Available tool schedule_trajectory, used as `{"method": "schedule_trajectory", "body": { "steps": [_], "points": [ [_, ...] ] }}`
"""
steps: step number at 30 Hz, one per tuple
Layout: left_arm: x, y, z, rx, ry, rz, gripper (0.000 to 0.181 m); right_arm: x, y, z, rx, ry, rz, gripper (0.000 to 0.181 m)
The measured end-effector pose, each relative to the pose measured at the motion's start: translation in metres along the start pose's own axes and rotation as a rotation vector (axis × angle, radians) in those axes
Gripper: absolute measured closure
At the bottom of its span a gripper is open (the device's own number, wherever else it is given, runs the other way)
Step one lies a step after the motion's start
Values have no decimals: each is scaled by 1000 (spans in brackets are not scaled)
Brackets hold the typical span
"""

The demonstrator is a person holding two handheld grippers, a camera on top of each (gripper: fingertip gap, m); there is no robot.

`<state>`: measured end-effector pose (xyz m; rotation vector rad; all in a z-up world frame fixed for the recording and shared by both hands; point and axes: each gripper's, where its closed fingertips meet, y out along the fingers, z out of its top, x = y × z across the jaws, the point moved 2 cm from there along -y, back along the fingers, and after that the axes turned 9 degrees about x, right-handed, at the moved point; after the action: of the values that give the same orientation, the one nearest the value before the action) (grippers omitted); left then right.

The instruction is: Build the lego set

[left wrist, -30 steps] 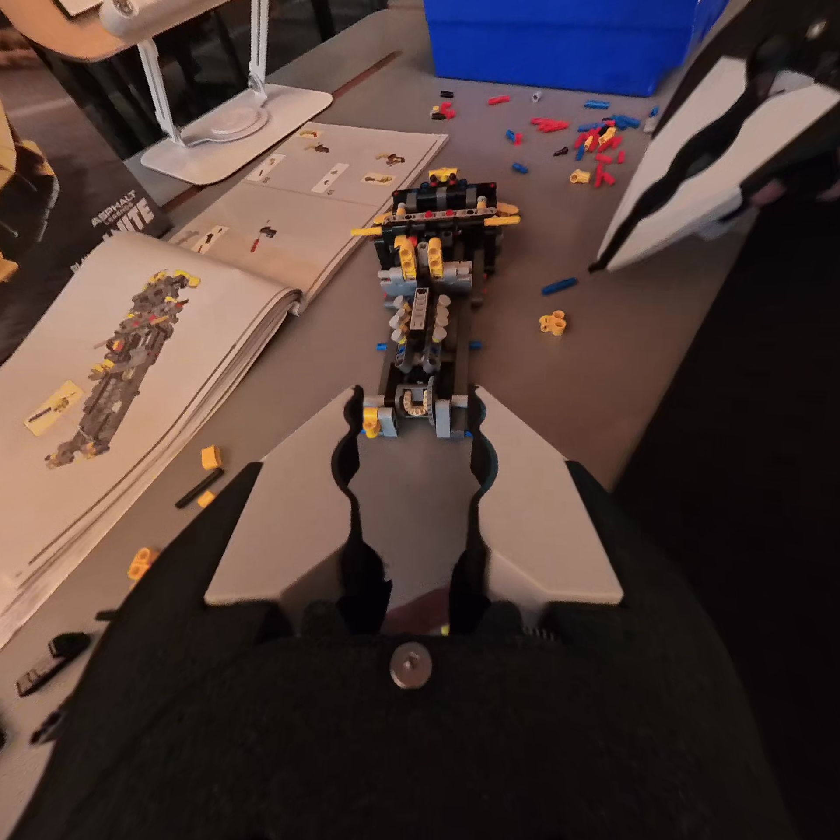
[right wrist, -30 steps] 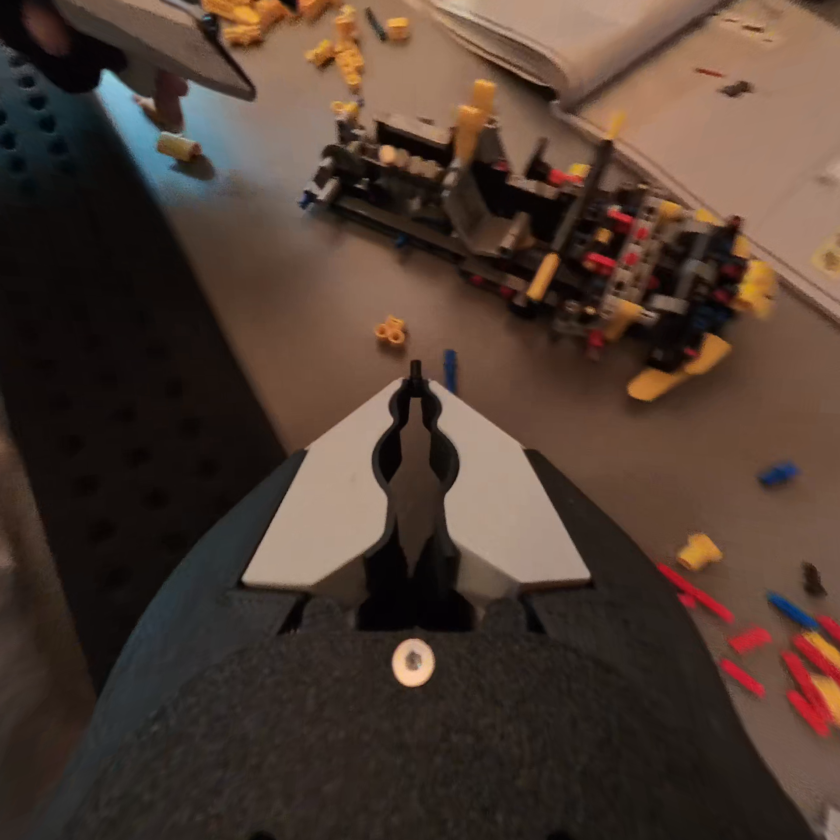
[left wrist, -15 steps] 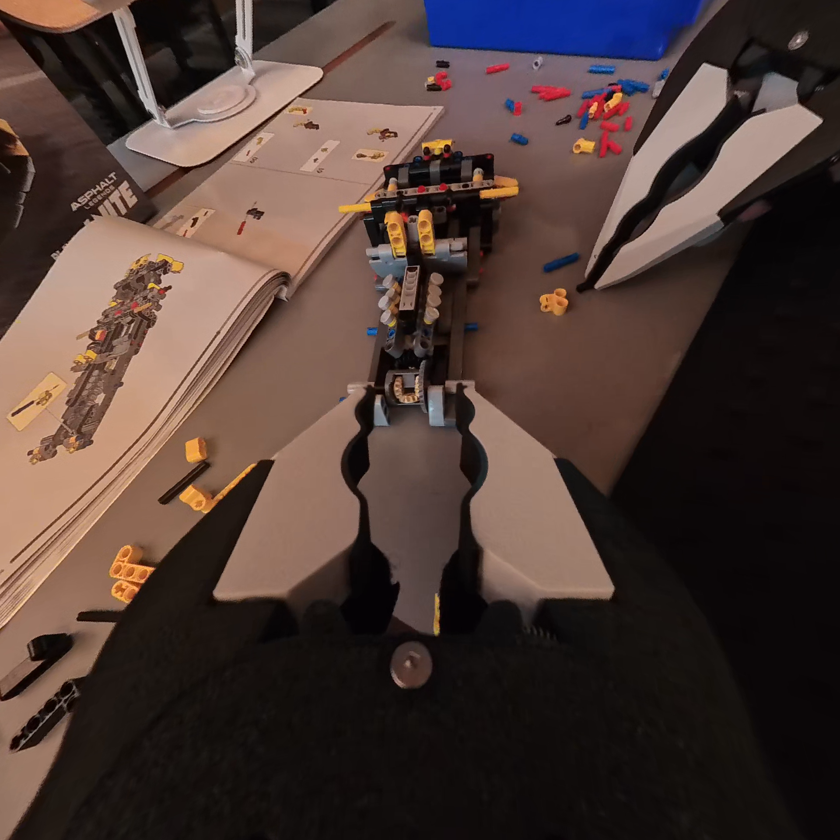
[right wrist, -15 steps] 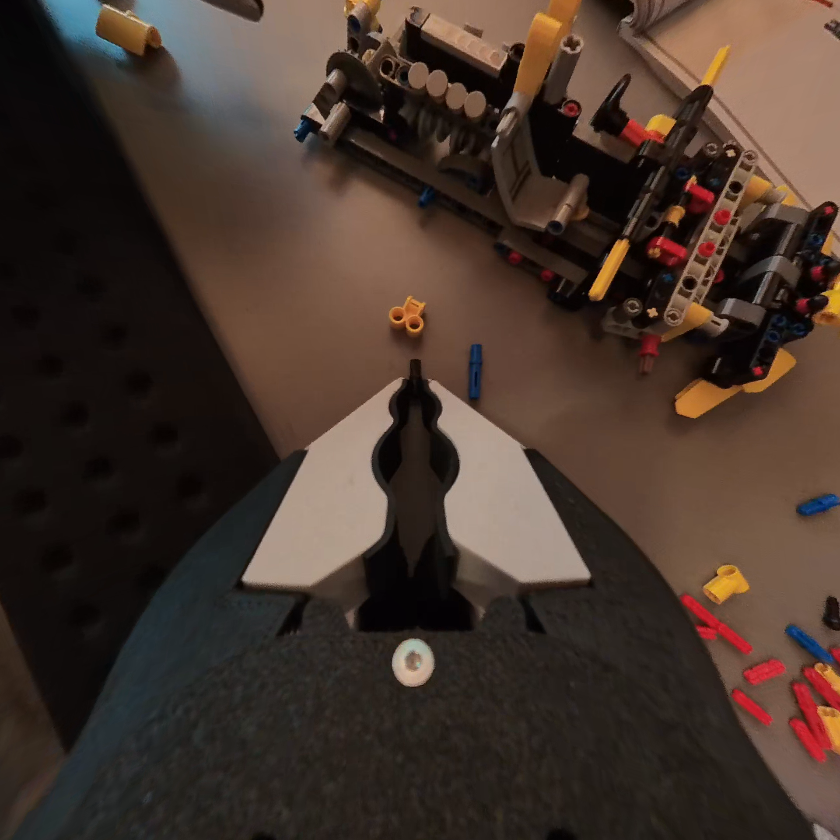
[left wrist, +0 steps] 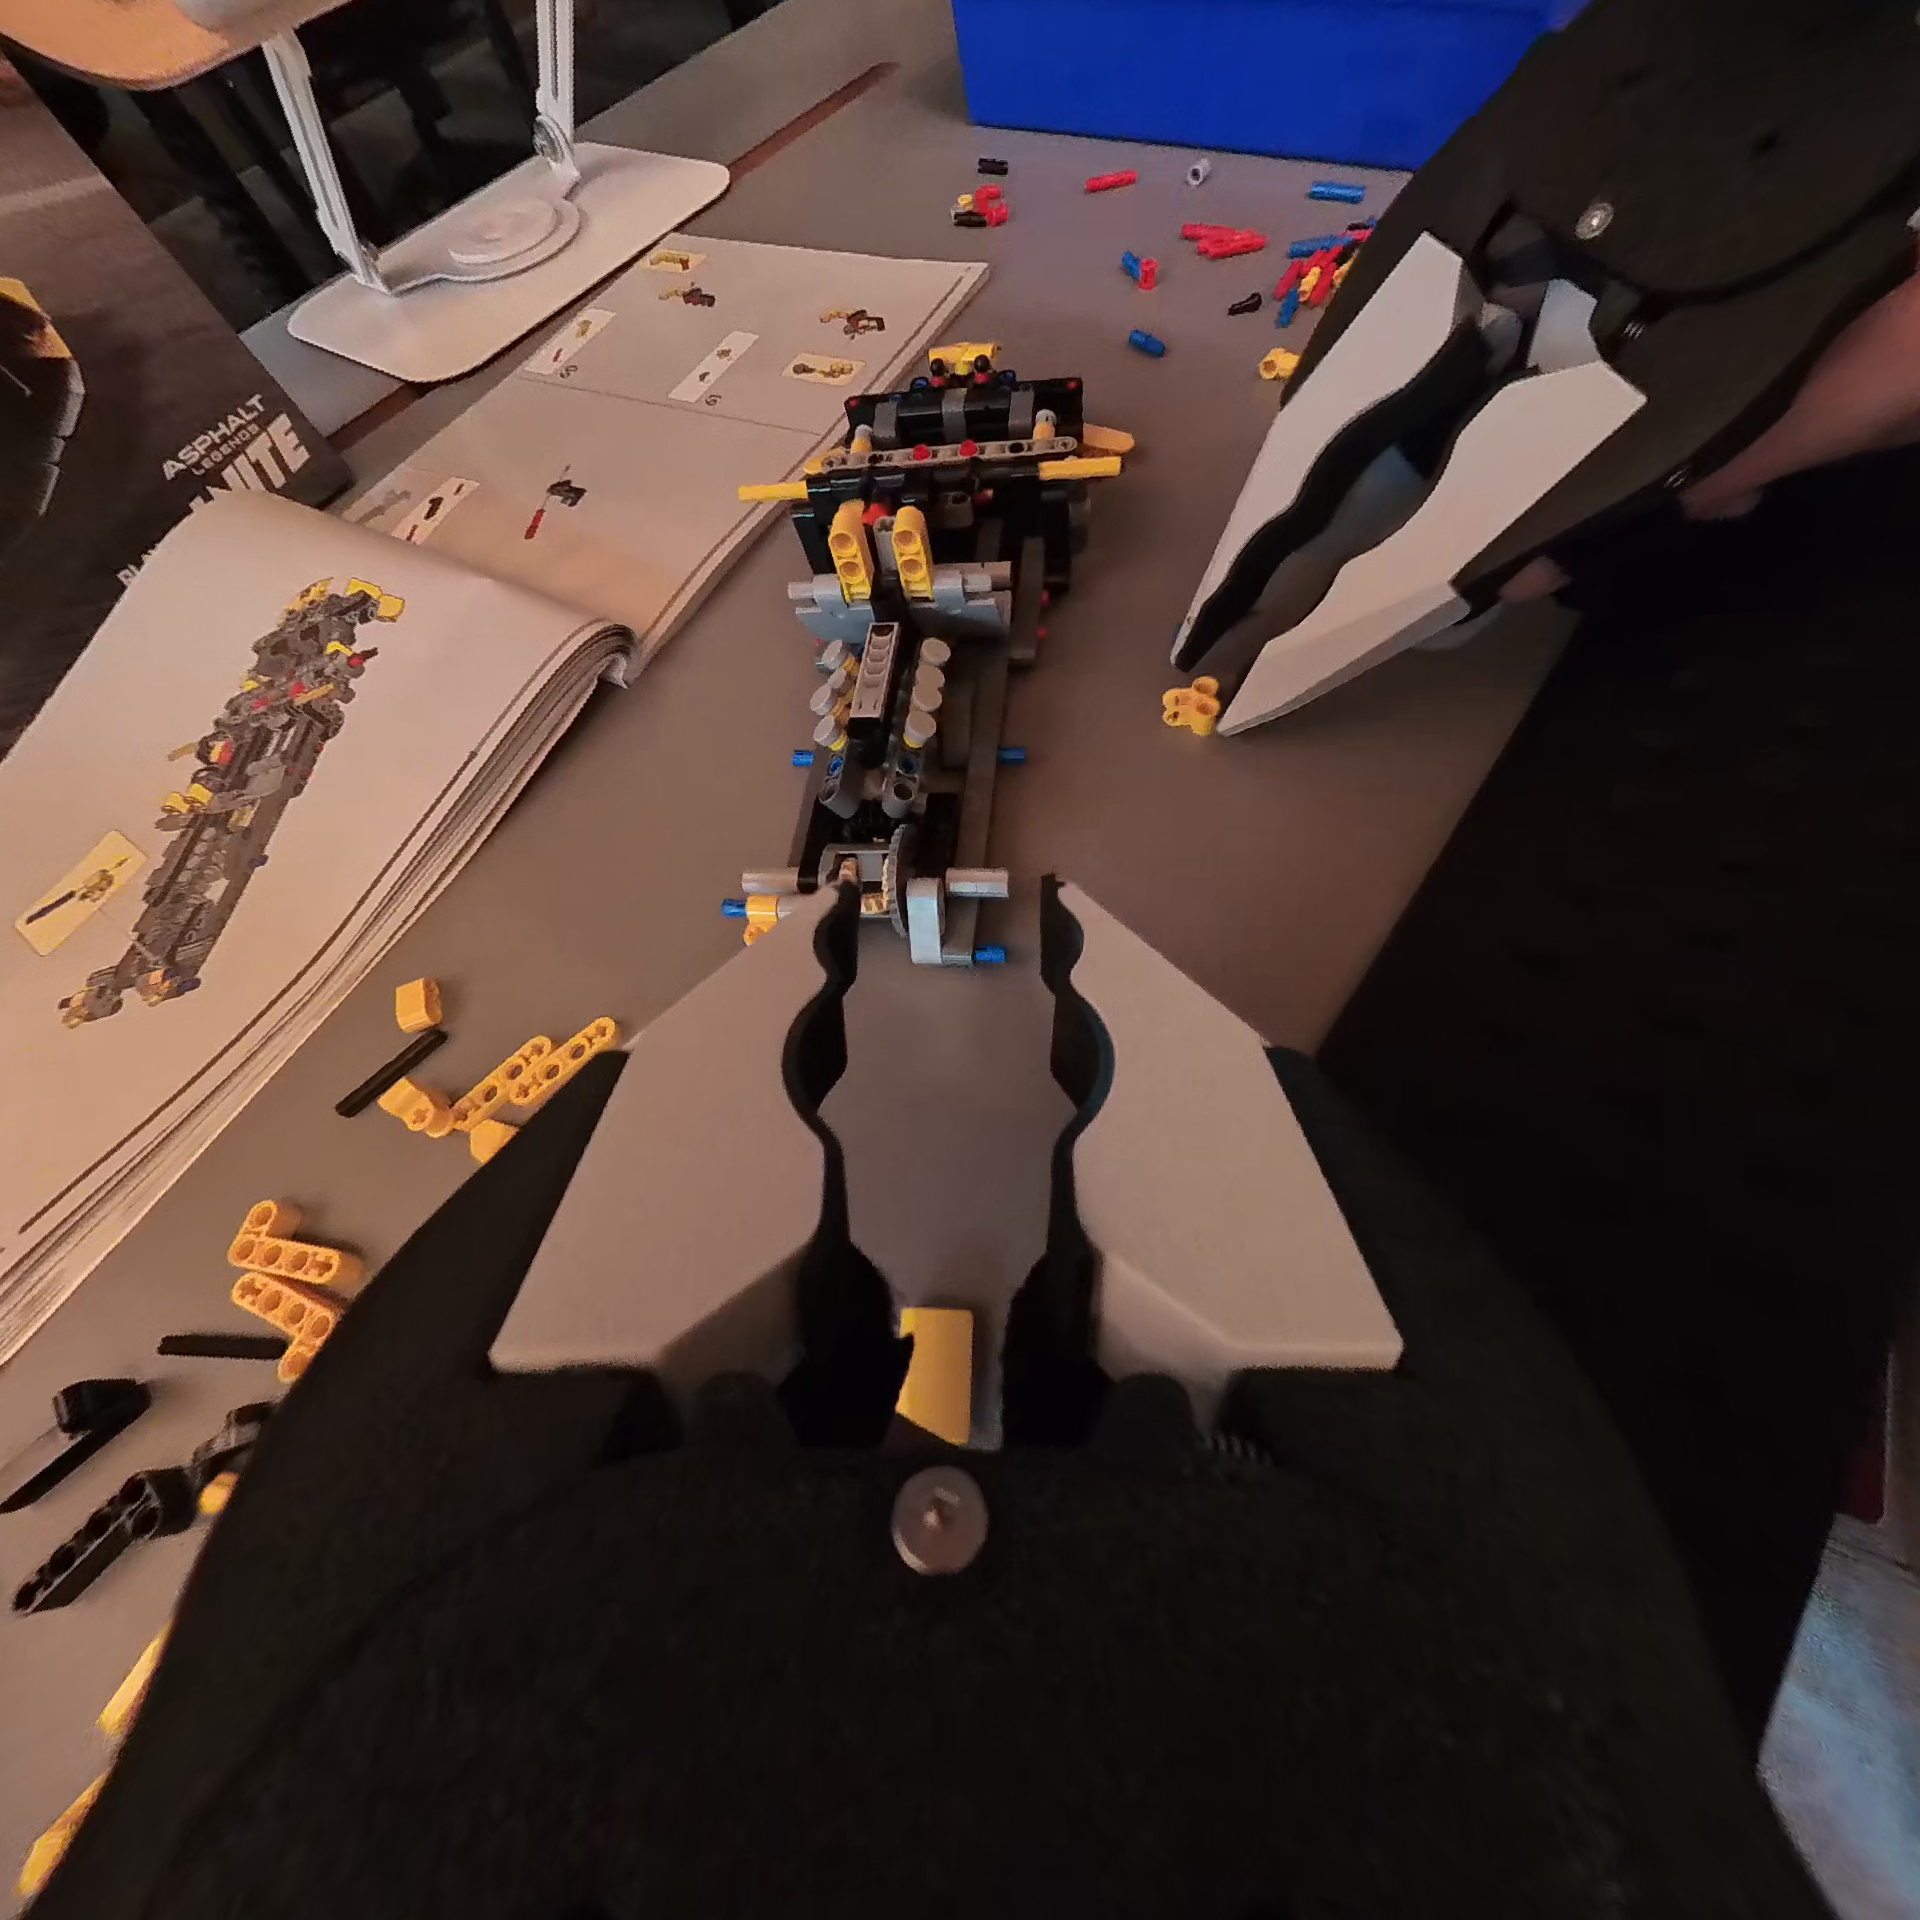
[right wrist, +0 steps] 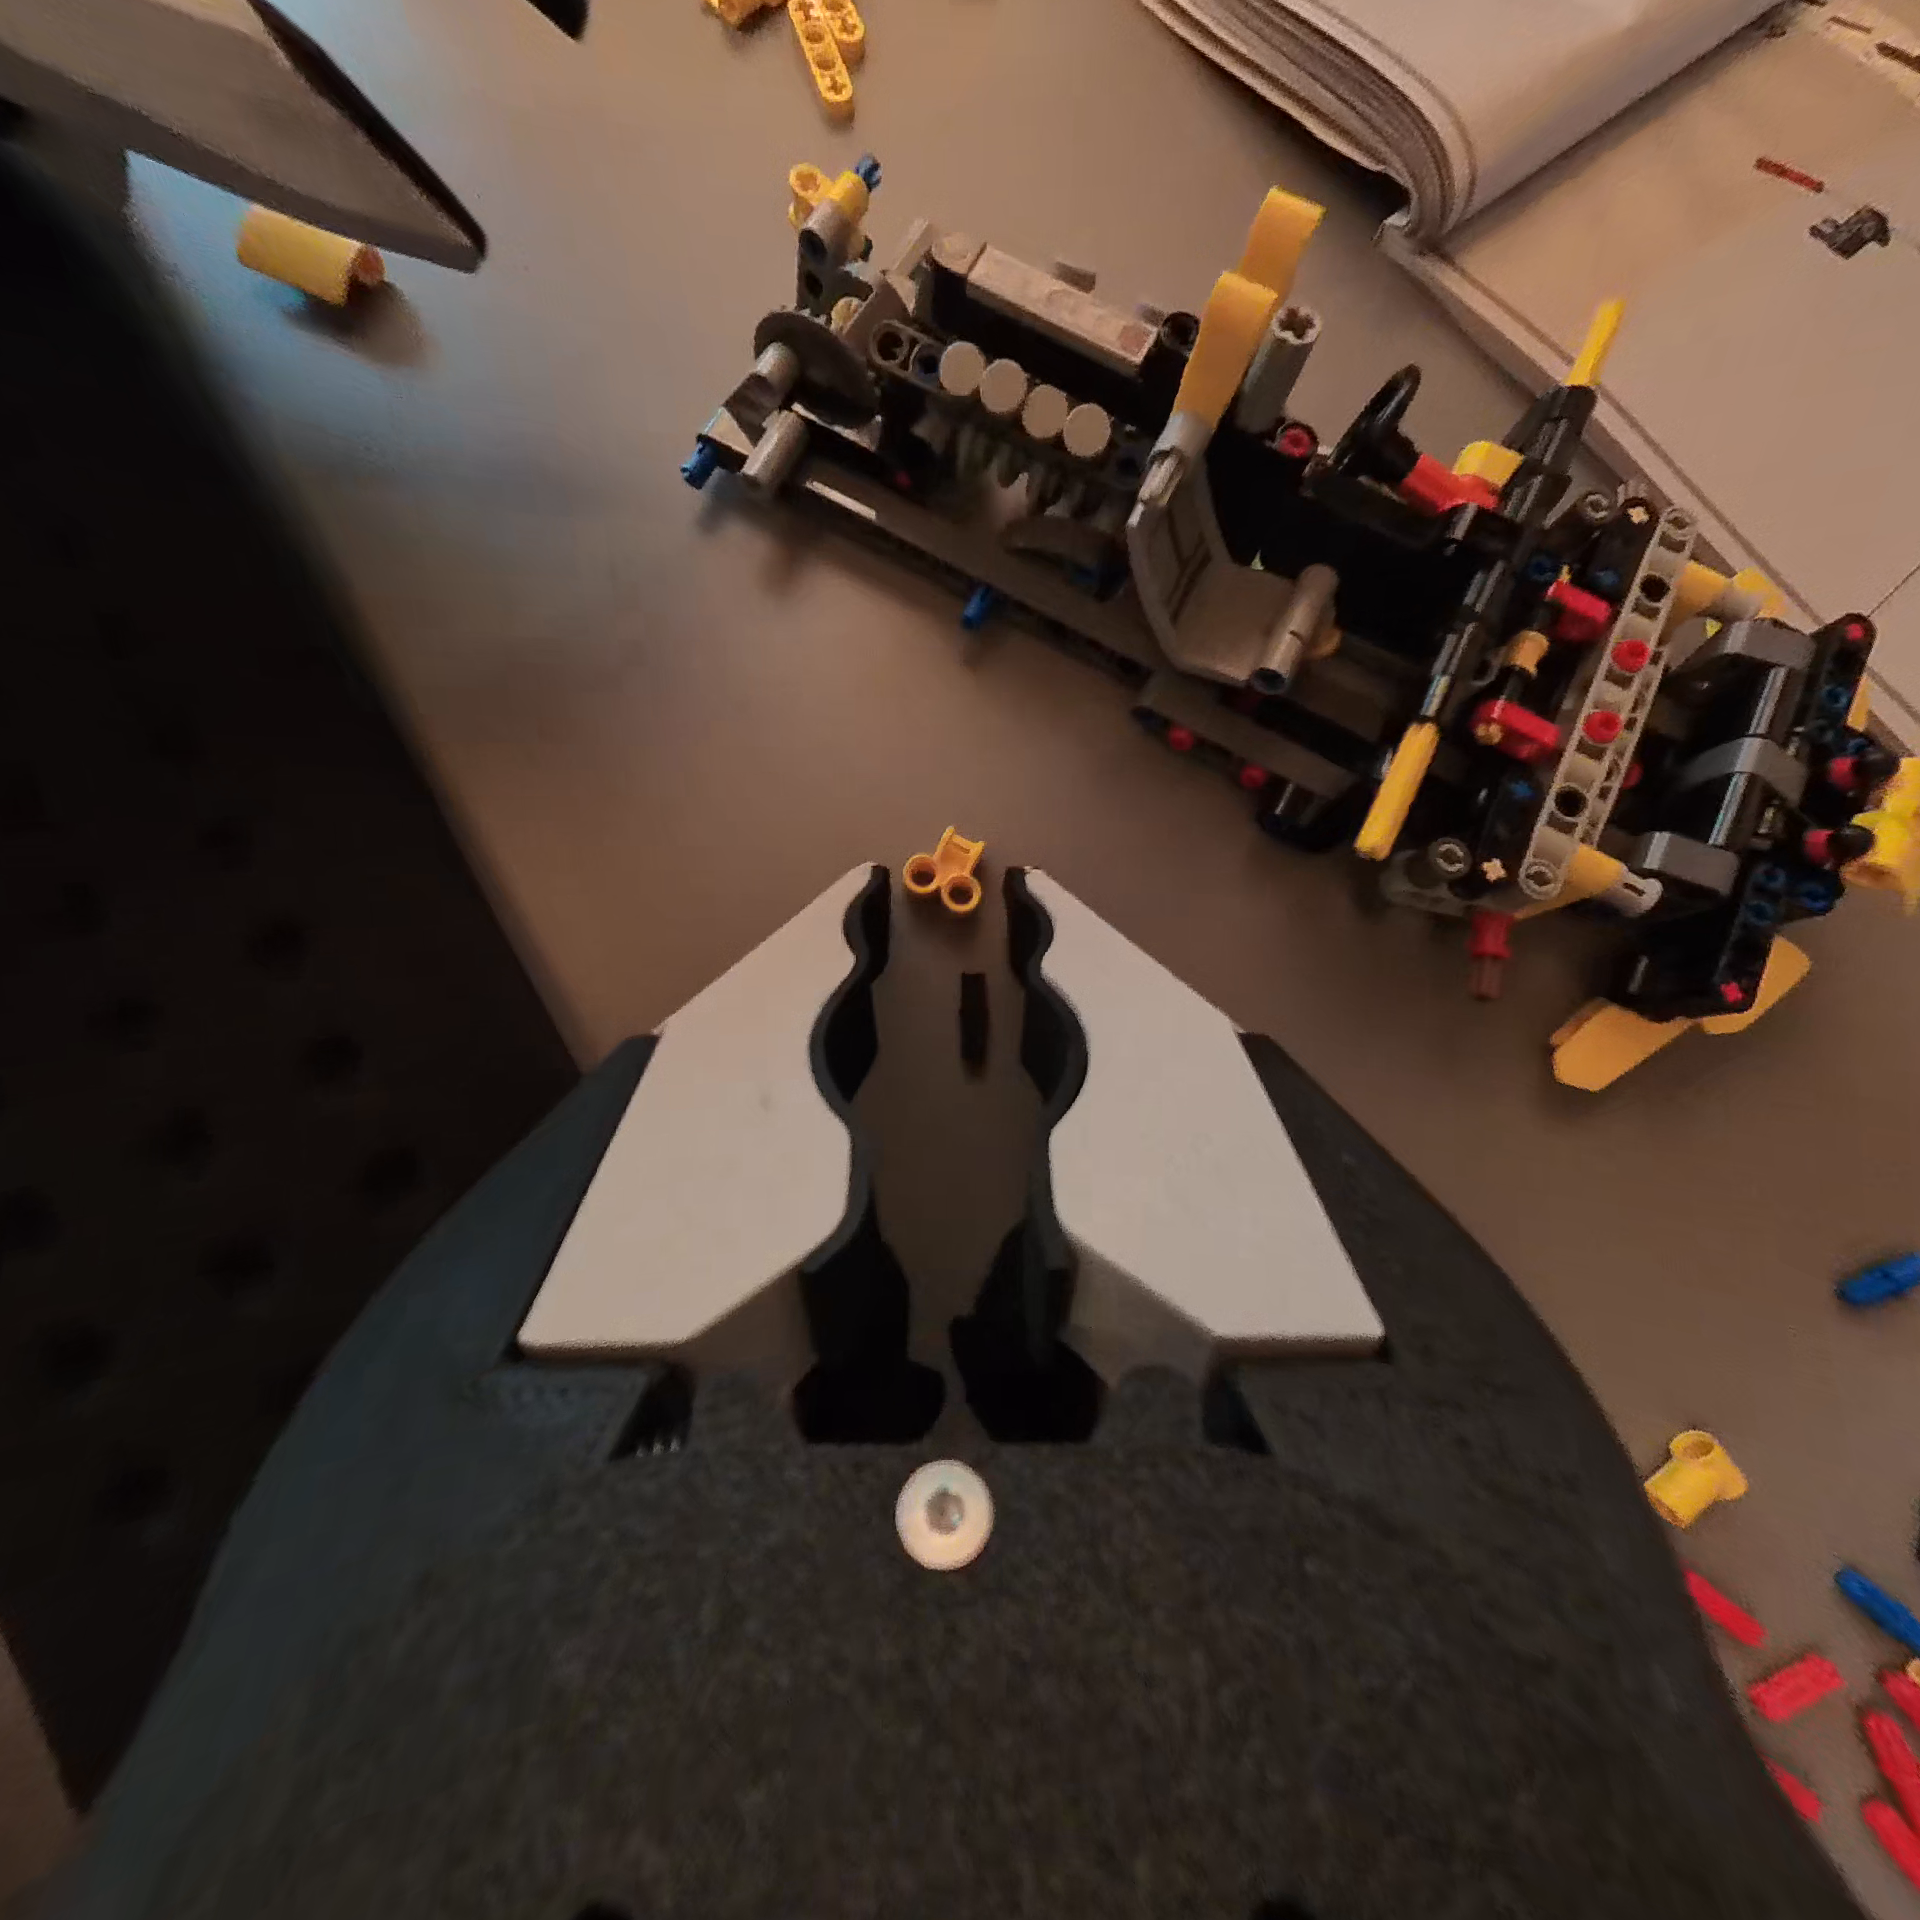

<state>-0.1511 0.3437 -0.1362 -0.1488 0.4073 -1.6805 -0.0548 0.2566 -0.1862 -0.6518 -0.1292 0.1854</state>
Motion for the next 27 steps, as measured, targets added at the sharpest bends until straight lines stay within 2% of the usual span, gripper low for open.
{"method": "schedule_trajectory", "body": {
  "steps": [1, 5, 9, 11, 12, 14, 16, 18, 22, 27],
  "points": [
    [0, -1, -1, -4, 5, 5, 145, 0, 1, 0, 1, -1, -1, 159],
    [-1, -6, -2, -13, 1, 15, 145, 0, 4, 0, -6, 10, 8, 163],
    [-3, -9, -3, -20, -79, 3, 145, 0, 7, 2, 0, -5, 18, 167],
    [-2, -10, -3, -19, -160, -17, 145, -1, 7, 4, 5, -14, 24, 167],
    [0, -10, 0, -5, -272, -49, 145, -2, 7, 8, 23, -22, 21, 167],
    [12, -13, 17, 71, -531, -232, 145, -4, 5, 21, 87, -56, 11, 167],
    [10, -15, 32, 145, -660, -298, 145, -9, 2, 39, 179, -116, -5, 167],
    [6, -16, 40, 192, -676, -296, 145, -12, -2, 62, 306, -177, -44, 167],
    [4, -11, 42, 176, -681, -294, 145, -25, -9, 99, 549, -250, -90, 168],
    [7, -4, 46, 166, -721, -326, 145, -41, -3, 103, 604, -354, -67, 168]
  ]
}}
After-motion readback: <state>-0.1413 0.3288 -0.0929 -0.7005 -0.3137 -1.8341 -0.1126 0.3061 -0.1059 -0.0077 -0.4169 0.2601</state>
